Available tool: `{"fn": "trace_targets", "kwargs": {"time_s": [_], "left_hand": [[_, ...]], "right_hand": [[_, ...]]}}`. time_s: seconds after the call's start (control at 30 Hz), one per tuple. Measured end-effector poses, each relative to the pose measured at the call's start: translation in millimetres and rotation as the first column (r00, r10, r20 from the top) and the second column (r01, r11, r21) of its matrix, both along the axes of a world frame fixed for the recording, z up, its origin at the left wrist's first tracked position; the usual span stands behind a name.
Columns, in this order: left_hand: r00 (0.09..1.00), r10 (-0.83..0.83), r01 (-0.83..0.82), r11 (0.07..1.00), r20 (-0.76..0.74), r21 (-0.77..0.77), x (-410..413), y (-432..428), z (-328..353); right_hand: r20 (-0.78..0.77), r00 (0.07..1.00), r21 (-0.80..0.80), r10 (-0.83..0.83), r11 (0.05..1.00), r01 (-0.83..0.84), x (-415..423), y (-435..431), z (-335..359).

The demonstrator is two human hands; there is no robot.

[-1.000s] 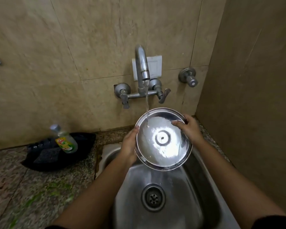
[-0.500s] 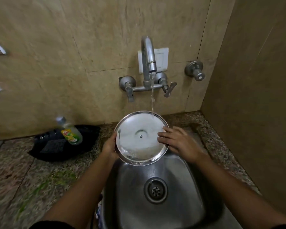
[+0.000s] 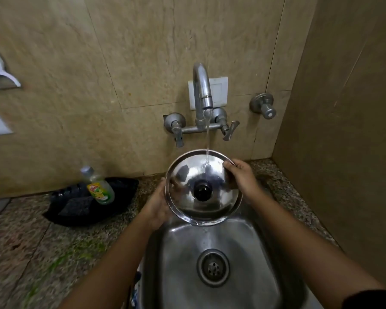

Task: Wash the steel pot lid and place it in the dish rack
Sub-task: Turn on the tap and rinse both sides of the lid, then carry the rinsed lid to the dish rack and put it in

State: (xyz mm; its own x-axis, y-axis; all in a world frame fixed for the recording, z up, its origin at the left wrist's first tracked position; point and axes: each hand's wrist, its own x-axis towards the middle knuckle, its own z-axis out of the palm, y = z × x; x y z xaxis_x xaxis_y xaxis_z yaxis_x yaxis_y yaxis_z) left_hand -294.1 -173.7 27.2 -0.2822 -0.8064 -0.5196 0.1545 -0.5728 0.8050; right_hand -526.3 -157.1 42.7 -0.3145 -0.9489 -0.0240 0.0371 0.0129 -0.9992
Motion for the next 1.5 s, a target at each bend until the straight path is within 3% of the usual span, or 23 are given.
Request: {"fn": "trace_targets", "kwargs": {"time_s": [0.1, 0.27, 0.4, 0.5, 0.57, 0.67, 0.77, 0.87, 0.93, 1.07, 1.13, 1.2, 1.3, 1.33, 1.4, 1.5], "left_hand": [[0.992, 0.099, -0.109, 0.984, -0.08, -0.141, -5.7, -3.2, 7.9], [0.989, 0.124, -0.099, 0.961, 0.083, -0.258, -40.3, -2.4, 25.8], [0.979, 0.178, -0.145, 0.948, 0.095, -0.284, -56.6, -5.4, 34.7], [0.948, 0.302, -0.265, 0.925, 0.101, -0.273, -52.3, -7.7, 32.4], [0.917, 0.378, -0.332, 0.899, 0.124, -0.285, -42.7, -8.9, 30.4], [0.879, 0.455, -0.387, 0.856, 0.145, -0.343, -25.2, -8.1, 33.7], [0.872, 0.463, -0.378, 0.844, 0.159, -0.381, -10.8, -5.1, 35.7], [0.877, 0.45, -0.354, 0.844, 0.172, -0.403, 1.6, 1.3, 34.0], [0.876, 0.451, -0.351, 0.839, 0.171, -0.416, 6.9, 7.5, 34.1], [0.862, 0.486, -0.394, 0.82, 0.142, -0.415, 8.0, 17.3, 38.7], [0.859, 0.502, -0.419, 0.805, 0.105, -0.42, 7.9, 22.3, 41.8], [0.856, 0.511, -0.432, 0.787, 0.074, -0.44, 9.1, 27.0, 44.1], [0.849, 0.528, -0.459, 0.747, 0.01, -0.481, 10.2, 38.0, 49.5], [0.84, 0.542, -0.485, 0.729, -0.025, -0.483, 9.8, 41.4, 50.9], [0.831, 0.552, -0.516, 0.712, -0.076, -0.476, 9.0, 47.3, 52.0], [0.834, 0.525, -0.535, 0.7, -0.166, -0.473, 6.1, 57.2, 52.1]], "right_hand": [[0.138, 0.982, 0.018, -0.131, 0.991, 0.13, -13.1, 3.0, -9.9], [0.436, 0.882, 0.083, -0.182, 0.983, 0.162, -32.8, 17.5, -20.7], [0.41, 0.886, 0.083, -0.216, 0.976, 0.2, -40.5, 15.9, -18.6], [0.26, 0.948, 0.075, -0.182, 0.983, 0.168, -33.5, 6.3, -11.8], [0.065, 0.985, 0.047, -0.163, 0.986, 0.16, -25.3, -7.1, -3.3], [-0.165, 0.97, -0.081, -0.181, 0.982, 0.169, -15.1, -32.6, 18.5], [-0.454, 0.824, -0.201, -0.338, 0.94, 0.275, -7.0, -53.1, 41.8], [-0.538, 0.7, -0.216, -0.47, 0.88, 0.424, -1.6, -61.7, 44.4], [-0.581, 0.661, -0.227, -0.475, 0.874, 0.429, 2.9, -59.4, 42.5], [-0.766, 0.485, -0.263, -0.423, 0.893, 0.365, 1.4, -48.9, 51.4], [-0.782, 0.516, -0.207, -0.35, 0.926, 0.315, -2.2, -41.3, 47.8], [-0.719, 0.664, -0.064, -0.204, 0.971, 0.229, -3.7, -28.3, 41.3], [-0.384, 0.919, 0.176, 0.093, 0.984, -0.026, 2.4, 12.5, 30.7], [-0.237, 0.957, 0.2, 0.169, 0.972, -0.123, 4.1, 27.7, 28.5], [-0.111, 0.959, 0.136, 0.261, 0.96, -0.245, 5.1, 49.3, 22.0], [-0.04, 0.974, -0.045, 0.224, 0.973, -0.225, 6.5, 65.6, 26.0]]}}
